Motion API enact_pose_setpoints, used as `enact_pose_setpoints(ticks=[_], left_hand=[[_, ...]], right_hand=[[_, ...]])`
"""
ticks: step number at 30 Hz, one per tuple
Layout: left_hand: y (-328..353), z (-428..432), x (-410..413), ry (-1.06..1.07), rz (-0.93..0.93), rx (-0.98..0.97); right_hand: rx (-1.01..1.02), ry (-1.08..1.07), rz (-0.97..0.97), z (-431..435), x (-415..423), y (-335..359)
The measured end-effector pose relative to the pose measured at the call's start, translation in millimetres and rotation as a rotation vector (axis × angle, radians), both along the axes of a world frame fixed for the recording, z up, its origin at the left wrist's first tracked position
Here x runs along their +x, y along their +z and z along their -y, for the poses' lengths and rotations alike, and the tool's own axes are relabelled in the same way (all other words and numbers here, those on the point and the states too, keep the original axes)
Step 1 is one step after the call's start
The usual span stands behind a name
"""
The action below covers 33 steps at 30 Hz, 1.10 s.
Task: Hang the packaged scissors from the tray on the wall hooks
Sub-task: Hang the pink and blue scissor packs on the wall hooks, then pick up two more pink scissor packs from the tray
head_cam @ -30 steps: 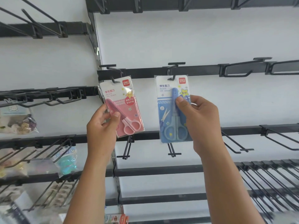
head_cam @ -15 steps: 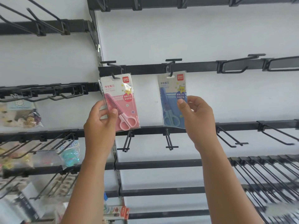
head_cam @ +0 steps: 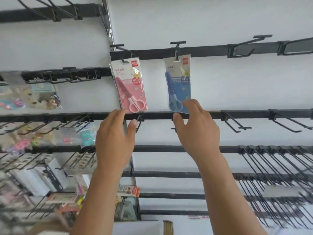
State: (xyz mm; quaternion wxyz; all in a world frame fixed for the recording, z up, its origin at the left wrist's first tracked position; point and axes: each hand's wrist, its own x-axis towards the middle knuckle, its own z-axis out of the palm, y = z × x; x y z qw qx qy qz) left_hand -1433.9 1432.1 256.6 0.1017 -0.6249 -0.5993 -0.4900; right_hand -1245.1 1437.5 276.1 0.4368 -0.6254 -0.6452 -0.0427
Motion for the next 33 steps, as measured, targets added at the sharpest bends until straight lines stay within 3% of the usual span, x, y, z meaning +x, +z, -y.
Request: enact_pose_setpoints(ticks=[6,15,21,33], left_hand=[[-31,20,-11,0.078,-0.131,-0.104],[-96,15,-68,0.018,-0.18,-0.2],[-166,6,-133,-0.045,-0.196,-0.363],[-295,2,-171,-0.146,-0.218,-0.768]], right_hand=[[-0.133,0.009,0.186,18,-27,-28],[-0.323,0.039,0.238,31,-104,-86],[-0.558,-0.002,0.266,25,-173,-152],[-0.882,-0.004,0.119,21,-206,-280]])
